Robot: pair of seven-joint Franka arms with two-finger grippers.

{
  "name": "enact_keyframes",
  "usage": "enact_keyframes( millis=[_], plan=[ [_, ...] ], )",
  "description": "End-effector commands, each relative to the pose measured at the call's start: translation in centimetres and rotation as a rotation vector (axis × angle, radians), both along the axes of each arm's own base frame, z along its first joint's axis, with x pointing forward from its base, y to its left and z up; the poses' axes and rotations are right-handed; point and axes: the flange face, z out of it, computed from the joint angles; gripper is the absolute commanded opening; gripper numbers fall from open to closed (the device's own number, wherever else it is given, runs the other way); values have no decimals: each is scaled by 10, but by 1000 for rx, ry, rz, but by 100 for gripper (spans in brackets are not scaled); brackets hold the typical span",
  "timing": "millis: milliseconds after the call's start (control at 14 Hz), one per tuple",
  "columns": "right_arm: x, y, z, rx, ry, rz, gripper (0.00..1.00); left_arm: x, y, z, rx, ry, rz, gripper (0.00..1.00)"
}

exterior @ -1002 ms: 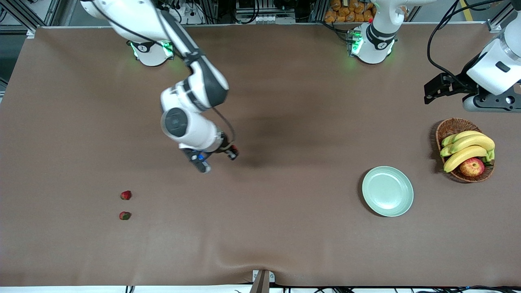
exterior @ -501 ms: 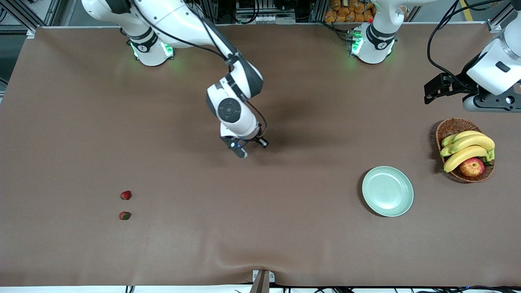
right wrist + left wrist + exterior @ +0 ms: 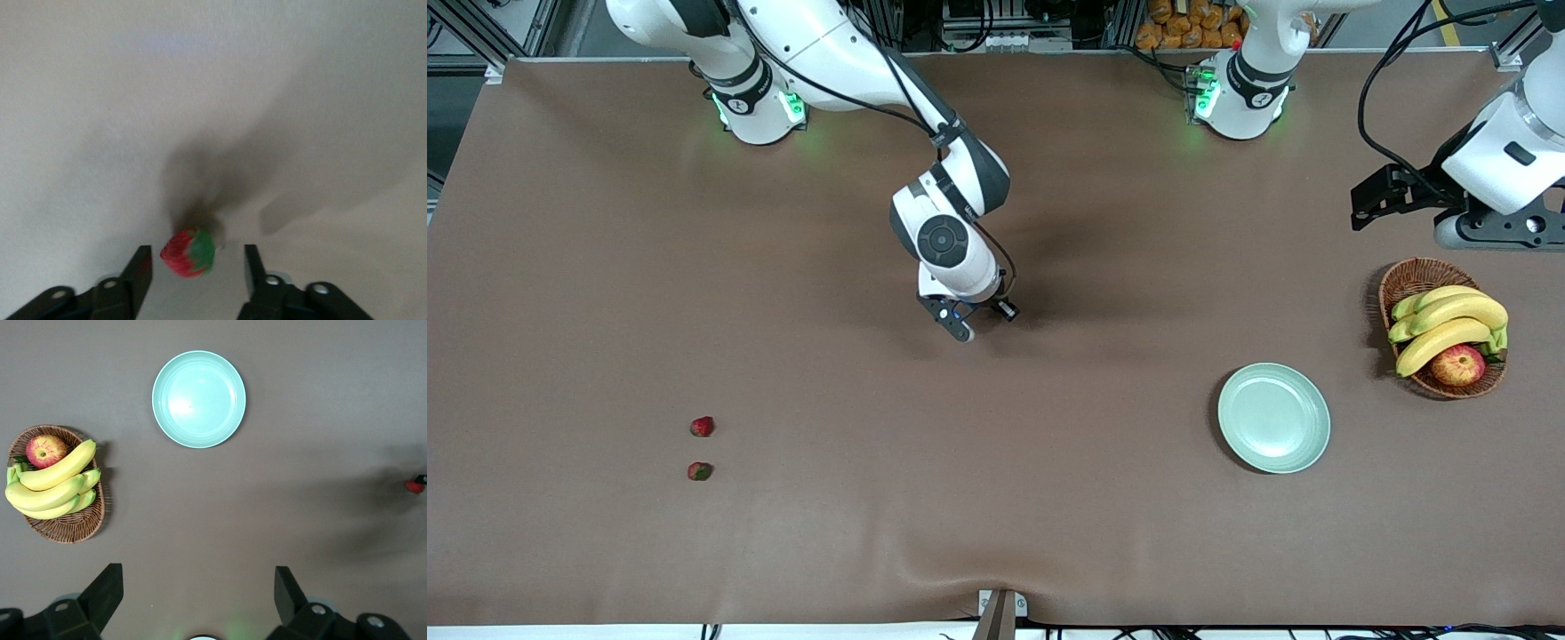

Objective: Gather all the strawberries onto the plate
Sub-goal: 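Carry the strawberry to mid-table and release it with the right gripper, then reach the right gripper to the second strawberry while the left gripper reaches mid-table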

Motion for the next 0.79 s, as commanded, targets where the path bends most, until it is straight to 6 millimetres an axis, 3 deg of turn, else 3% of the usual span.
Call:
enact_keyframes(
  millis=[0, 286, 358, 501, 716],
  plan=[
    [23, -16, 41, 10, 52, -23, 100, 2, -1, 3, 15, -10, 6, 100],
    [69, -86, 122, 36, 88, -7, 100, 1, -4, 4, 12, -11, 1, 100],
    [87, -119, 138, 49, 79, -19, 100, 1, -5, 3, 12, -10, -1, 100],
    [112, -182, 152, 70, 96, 41, 100, 1, -6, 3, 15, -7, -4, 100],
    [139, -274, 153, 91, 105, 142, 100, 5, -3, -4, 14, 6, -2, 100]
  ],
)
